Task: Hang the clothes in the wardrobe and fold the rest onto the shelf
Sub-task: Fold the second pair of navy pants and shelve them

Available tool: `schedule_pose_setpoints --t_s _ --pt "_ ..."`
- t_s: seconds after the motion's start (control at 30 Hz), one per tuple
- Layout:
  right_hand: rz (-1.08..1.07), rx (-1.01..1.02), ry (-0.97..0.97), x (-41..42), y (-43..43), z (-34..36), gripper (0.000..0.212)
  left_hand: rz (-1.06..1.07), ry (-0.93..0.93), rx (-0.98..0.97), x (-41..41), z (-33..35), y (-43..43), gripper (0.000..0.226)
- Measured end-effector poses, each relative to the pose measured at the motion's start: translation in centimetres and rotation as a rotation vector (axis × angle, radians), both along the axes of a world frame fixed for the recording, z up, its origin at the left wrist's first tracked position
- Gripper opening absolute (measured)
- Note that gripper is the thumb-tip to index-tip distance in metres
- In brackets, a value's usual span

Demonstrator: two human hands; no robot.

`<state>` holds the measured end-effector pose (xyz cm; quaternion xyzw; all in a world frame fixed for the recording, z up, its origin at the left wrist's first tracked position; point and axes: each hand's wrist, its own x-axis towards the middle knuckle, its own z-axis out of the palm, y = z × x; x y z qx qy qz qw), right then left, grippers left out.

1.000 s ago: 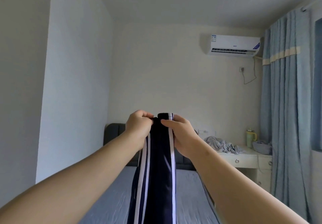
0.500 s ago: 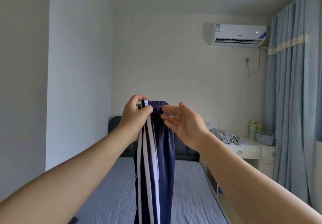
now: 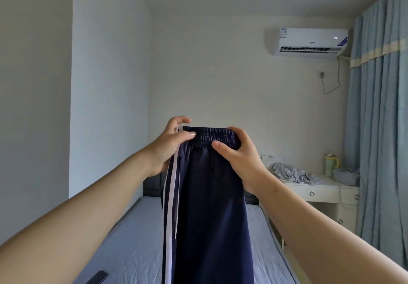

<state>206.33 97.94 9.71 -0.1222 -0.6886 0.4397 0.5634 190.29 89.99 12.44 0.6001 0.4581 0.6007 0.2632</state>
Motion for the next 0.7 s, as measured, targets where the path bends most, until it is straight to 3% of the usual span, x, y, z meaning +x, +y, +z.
schedule_pose_setpoints --t_s 0.1,0.27,0.4,0.47,0.53,0.6,0.7 --pt "-0.111 -0.019 -0.034 0.0 0.0 -0.1 0.014 -0.057 0.168 -0.031 -0.5 -1.0 -0.2 0.031" --pt "-0.100 -0.121 -0.040 0.1 -0.3 0.1 0.016 -0.065 0.037 -0.005 -0.5 -1.1 -0.4 0.023" --pt "0.257 -0.374 0.054 1.2 -0.4 0.0 0.034 -0.140 -0.296 0.123 -0.1 -0.4 -0.4 0.026" --pt "0.406 -0.440 -0.048 1.9 -0.6 -0.1 0.043 -0.110 -0.324 0.168 -0.1 -0.3 -0.1 0.032" --pt "0.412 -0.446 -0.155 2.5 -0.5 -0.2 0.040 -0.056 -0.205 0.058 -0.5 -0.7 0.2 0.046" --pt "0.382 -0.434 -0.173 2.7 -0.3 -0.5 0.028 -0.128 -0.062 -0.230 -0.9 -1.5 -0.3 0.055" --pt "0.387 -0.446 -0.172 2.9 0.2 -1.5 0.016 -0.161 0.163 -0.535 -1.6 -2.3 -1.0 0.029"
